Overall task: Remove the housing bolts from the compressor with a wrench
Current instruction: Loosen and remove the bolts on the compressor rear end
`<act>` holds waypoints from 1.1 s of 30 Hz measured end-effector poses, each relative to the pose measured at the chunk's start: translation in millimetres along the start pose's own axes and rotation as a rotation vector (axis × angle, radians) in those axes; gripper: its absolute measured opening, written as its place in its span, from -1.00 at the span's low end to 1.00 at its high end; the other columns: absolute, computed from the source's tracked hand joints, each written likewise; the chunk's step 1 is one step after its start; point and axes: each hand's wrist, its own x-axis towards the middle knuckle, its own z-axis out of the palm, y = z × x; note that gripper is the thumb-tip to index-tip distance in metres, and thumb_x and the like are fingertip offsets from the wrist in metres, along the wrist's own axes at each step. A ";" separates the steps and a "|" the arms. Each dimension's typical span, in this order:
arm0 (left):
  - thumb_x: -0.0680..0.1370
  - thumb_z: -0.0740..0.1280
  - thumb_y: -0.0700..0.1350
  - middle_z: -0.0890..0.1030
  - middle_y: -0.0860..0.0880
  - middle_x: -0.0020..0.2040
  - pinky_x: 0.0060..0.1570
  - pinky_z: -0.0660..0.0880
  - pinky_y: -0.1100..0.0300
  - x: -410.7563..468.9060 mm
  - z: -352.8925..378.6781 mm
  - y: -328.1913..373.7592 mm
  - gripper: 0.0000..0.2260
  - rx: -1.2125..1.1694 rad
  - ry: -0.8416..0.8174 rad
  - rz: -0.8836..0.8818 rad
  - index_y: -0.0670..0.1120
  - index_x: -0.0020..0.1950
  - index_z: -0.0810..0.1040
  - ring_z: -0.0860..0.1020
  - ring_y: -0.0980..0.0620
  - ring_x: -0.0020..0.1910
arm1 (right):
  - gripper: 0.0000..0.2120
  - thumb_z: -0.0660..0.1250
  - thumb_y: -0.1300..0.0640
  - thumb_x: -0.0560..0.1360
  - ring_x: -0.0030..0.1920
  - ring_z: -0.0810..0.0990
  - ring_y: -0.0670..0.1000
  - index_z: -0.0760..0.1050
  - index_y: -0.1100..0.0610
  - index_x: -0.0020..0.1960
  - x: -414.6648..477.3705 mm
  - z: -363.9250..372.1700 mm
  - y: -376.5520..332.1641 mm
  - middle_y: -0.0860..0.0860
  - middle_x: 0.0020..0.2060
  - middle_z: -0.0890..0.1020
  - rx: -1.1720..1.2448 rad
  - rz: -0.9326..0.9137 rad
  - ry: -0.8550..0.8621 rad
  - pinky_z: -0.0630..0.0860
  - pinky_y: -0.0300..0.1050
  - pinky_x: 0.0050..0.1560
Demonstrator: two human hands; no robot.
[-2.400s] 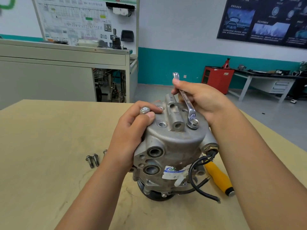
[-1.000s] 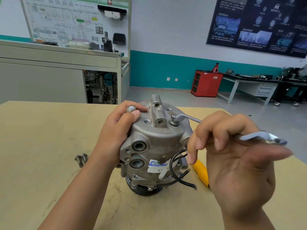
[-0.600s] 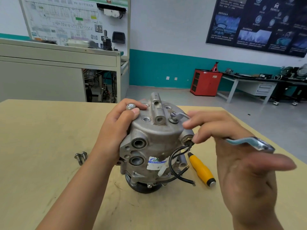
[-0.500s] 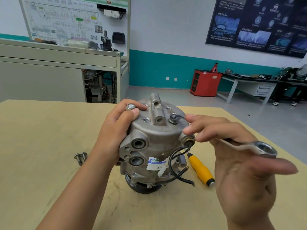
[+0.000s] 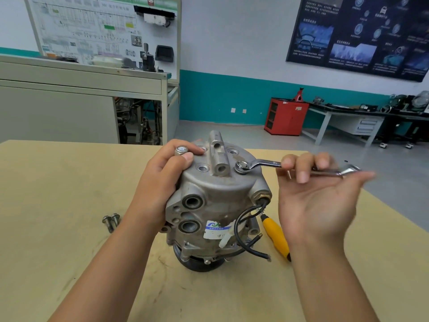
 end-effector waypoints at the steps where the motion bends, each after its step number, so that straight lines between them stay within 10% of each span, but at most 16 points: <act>1: 0.25 0.27 0.10 0.62 0.09 -0.16 -0.22 0.44 0.12 0.0 0.2 0.4 -0.82 0.002 0.002 -0.002 0.12 -0.24 0.60 0.52 0.02 -0.19 | -0.32 -0.30 -0.26 0.59 -0.44 0.46 0.00 0.40 0.09 -0.33 5.8 1.7 2.5 -0.01 -0.57 0.35 0.080 0.025 0.007 0.43 -0.21 -0.29; 9: 0.23 0.28 0.10 0.62 0.06 -0.14 -0.21 0.45 0.12 -0.3 -0.1 1.8 -0.81 -0.004 0.002 -0.014 0.10 -0.26 0.60 0.52 -0.02 -0.17 | -0.79 0.10 0.16 0.65 -0.57 0.41 -0.12 0.33 0.15 -0.16 59.8 27.7 32.3 -0.03 -0.55 0.42 -0.377 0.271 0.036 0.42 -0.29 -0.48; 14: 0.24 0.28 0.10 0.61 0.06 -0.16 -0.17 0.44 0.08 -0.1 -0.7 2.1 -0.82 0.007 0.006 -0.002 0.10 -0.25 0.61 0.53 -0.01 -0.16 | -0.92 0.30 0.13 0.54 -0.17 0.58 -0.07 0.55 0.12 -0.06 72.6 31.7 41.7 -0.03 -0.20 0.59 -0.813 0.373 -0.283 0.54 -0.30 -0.23; 20: 0.26 0.28 0.09 0.62 0.01 -0.12 -0.03 0.43 -0.08 0.0 -0.9 2.1 -0.82 0.014 0.005 0.019 0.10 -0.23 0.62 0.53 -0.13 -0.07 | -0.76 0.38 0.05 0.38 -0.52 0.58 -0.06 0.48 0.21 -0.31 75.2 47.2 37.1 0.05 -0.50 0.61 -0.723 0.606 -0.514 0.49 -0.29 -0.49; 33: 0.24 0.27 0.10 0.60 0.12 -0.20 -0.12 0.41 0.02 -0.1 -0.3 4.0 -0.81 0.033 0.006 0.008 0.12 -0.24 0.61 0.50 -0.01 -0.16 | -0.66 0.20 0.11 0.60 -0.64 0.27 -0.15 0.37 0.14 -0.35 95.1 40.4 35.6 -0.07 -0.54 0.31 -0.252 0.714 -0.049 0.31 -0.33 -0.55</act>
